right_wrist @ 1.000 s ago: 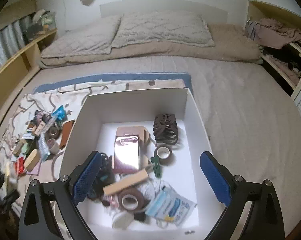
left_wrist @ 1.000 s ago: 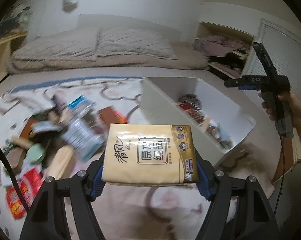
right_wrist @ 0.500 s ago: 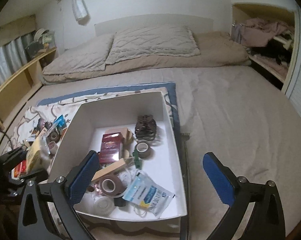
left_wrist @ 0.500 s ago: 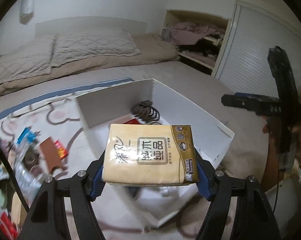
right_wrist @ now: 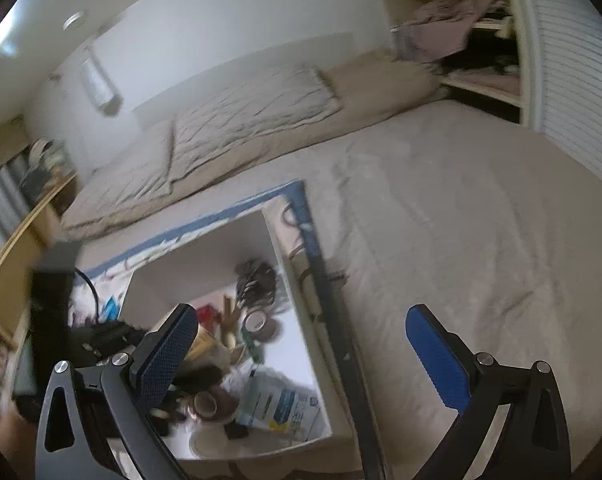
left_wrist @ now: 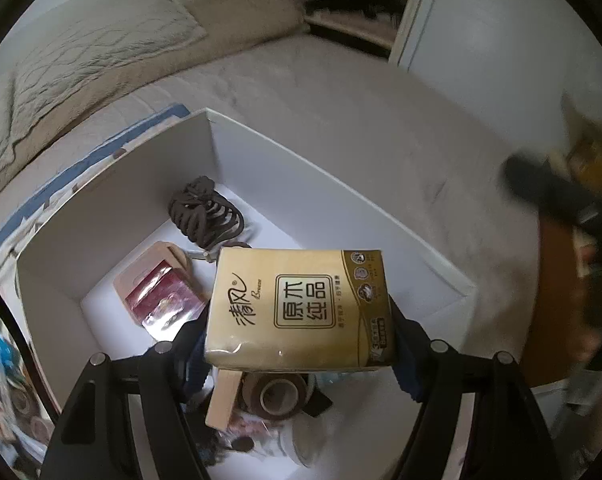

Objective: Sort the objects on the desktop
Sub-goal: 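Open the right tool to drop the clip while the left tool carries the tissue pack over the box, then lower the yellow tissue pack into the shoe box and open the left tool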

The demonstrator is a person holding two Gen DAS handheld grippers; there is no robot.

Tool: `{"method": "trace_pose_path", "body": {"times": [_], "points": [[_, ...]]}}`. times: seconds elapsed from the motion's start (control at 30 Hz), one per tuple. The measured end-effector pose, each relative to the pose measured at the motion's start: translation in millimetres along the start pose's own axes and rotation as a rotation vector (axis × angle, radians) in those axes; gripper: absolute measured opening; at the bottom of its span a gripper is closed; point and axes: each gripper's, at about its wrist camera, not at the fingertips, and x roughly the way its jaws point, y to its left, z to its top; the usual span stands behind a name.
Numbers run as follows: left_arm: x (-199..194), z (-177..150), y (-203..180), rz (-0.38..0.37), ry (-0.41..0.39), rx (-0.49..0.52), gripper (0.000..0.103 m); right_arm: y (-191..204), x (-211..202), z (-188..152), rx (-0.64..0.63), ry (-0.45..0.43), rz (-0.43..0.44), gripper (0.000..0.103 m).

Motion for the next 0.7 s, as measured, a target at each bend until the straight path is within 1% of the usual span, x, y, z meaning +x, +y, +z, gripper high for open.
{"method": "trace_pose_path", "body": {"times": [0.07, 0.13, 0.2, 0.23, 0.27, 0.33, 0.37, 0.5, 0.7], "points": [[11.6, 5.1, -5.6, 0.026, 0.033, 0.027, 0.074, 1.8, -5.5, 3.9, 0.011, -0.014, 0.009, 0.103], [22.1, 7.5, -7.7, 0.015, 0.075, 0.04, 0.074, 6.4, -10.0, 6.9, 0.007, -0.025, 0.015, 0.103], [29.4, 9.4, -9.3, 0.001, 0.095, 0.042, 0.074, 10.4, -13.8, 8.4, -0.002, -0.04, 0.022, 0.103], [31.8, 9.3, -10.0, 0.007, 0.095, 0.041, 0.074, 11.2, -14.8, 7.9, -0.005, -0.043, 0.025, 0.103], [34.6, 12.4, -10.0, 0.025, 0.083, 0.038, 0.075, 11.8, -15.2, 7.3, -0.005, -0.047, 0.028, 0.103], [34.4, 15.6, -6.7, 0.06, 0.038, 0.025, 0.08, 11.1, -15.5, 4.9, -0.001, -0.049, 0.035, 0.103], [34.6, 16.7, -4.3, 0.063, 0.036, 0.009, 0.088, 10.5, -14.9, 4.2, 0.006, -0.046, 0.037, 0.103], [26.4, 17.5, 6.4, 0.024, 0.011, -0.05, 0.089, 11.8, -12.9, 4.5, 0.011, -0.035, 0.052, 0.103], [14.2, 14.4, 15.2, 0.014, -0.01, -0.086, 0.089, 18.1, -14.2, 0.8, 0.002, -0.038, 0.053, 0.103]]}}
